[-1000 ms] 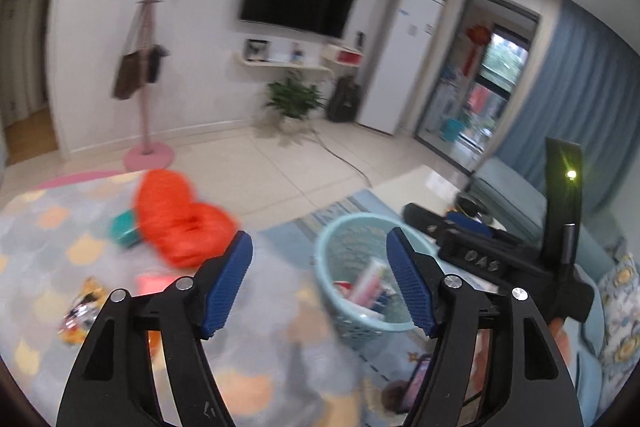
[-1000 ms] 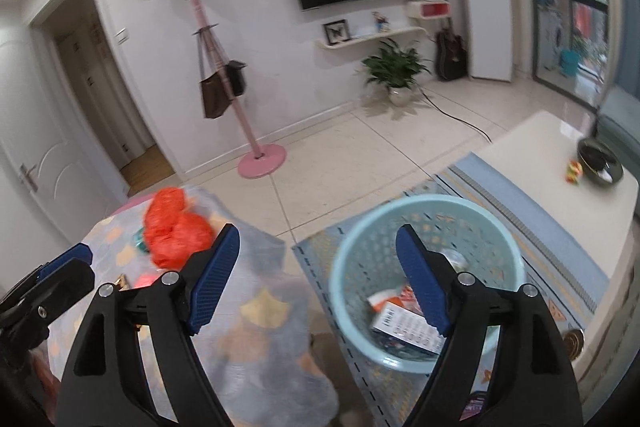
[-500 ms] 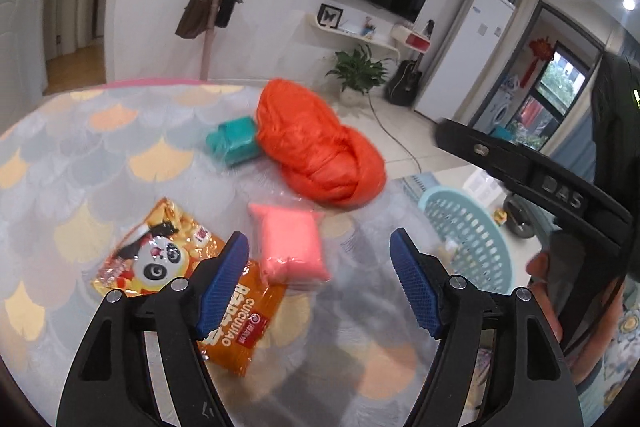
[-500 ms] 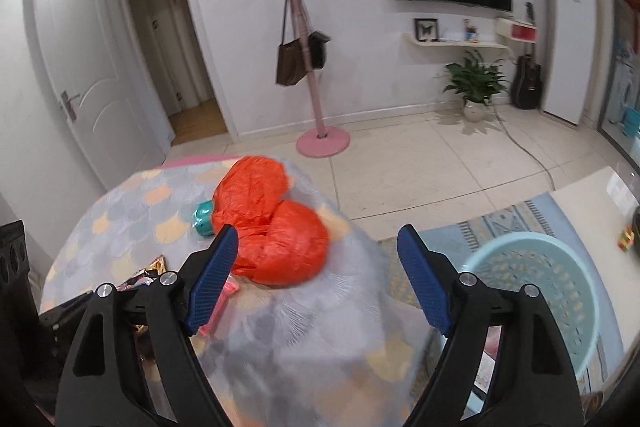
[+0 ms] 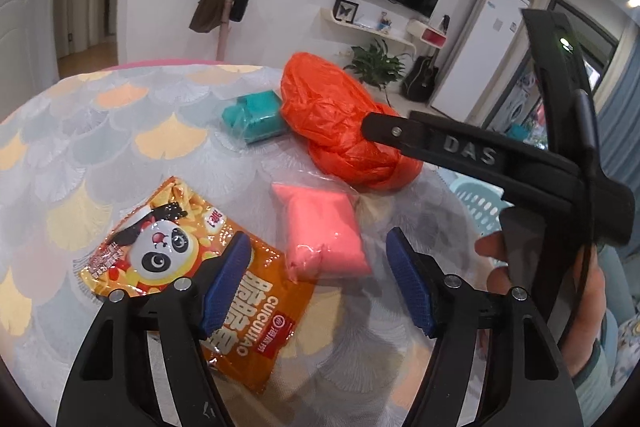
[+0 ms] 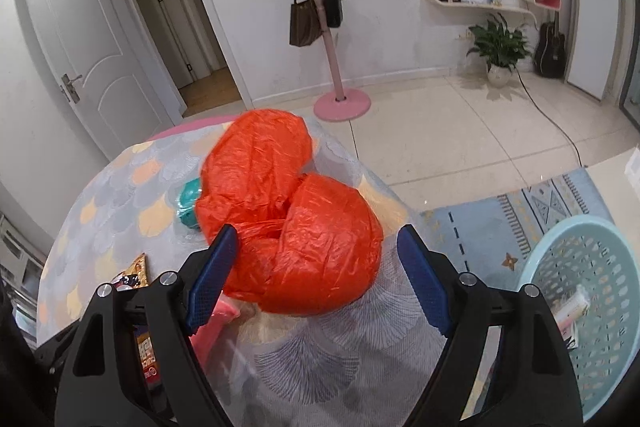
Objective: Collect trash
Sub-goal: 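Grasp the orange plastic bag with the right tool while the left tool grasps the pink packet, then carry bag and pink packet over the basket and open both tools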
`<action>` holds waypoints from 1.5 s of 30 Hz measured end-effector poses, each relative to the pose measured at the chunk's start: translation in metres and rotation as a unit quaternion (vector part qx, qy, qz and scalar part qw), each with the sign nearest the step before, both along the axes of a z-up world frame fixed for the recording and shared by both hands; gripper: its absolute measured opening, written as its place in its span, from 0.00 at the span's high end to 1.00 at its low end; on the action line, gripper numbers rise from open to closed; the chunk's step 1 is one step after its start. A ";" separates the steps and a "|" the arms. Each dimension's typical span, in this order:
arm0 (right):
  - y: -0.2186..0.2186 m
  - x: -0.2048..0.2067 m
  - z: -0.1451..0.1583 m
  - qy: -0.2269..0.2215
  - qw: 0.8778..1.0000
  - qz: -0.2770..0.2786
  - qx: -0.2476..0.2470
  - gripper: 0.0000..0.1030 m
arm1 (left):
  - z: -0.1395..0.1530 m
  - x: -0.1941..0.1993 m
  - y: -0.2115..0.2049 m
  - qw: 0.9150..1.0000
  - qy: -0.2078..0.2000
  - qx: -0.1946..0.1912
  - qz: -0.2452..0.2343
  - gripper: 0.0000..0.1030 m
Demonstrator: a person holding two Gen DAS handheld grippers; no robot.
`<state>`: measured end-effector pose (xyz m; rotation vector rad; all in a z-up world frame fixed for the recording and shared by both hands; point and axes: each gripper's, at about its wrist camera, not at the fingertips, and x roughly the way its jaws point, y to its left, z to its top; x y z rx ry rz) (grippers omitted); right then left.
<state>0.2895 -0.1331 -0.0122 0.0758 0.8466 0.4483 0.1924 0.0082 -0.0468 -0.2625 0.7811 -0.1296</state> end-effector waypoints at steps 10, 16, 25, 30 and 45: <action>0.008 0.005 -0.008 0.027 0.999 0.034 0.007 0.49 | -0.004 -0.001 -0.002 1.000 0.012 0.000 -0.001 0.59; 0.009 -0.004 -0.001 0.003 0.999 0.038 0.008 0.68 | -0.003 -0.003 -0.002 1.000 0.009 -0.007 -0.010 0.63; -0.029 -0.034 0.022 -0.076 0.994 -0.007 0.076 0.75 | 0.007 -0.014 -0.008 0.999 -0.028 -0.002 -0.028 0.64; -0.065 -0.059 0.039 -0.095 0.991 -0.049 0.078 0.75 | 0.022 -0.023 -0.024 0.998 -0.043 -0.002 -0.050 0.64; -0.210 -0.145 0.094 -0.183 0.958 -0.218 0.031 0.75 | 0.110 -0.056 -0.154 0.979 -0.125 -0.006 -0.163 0.64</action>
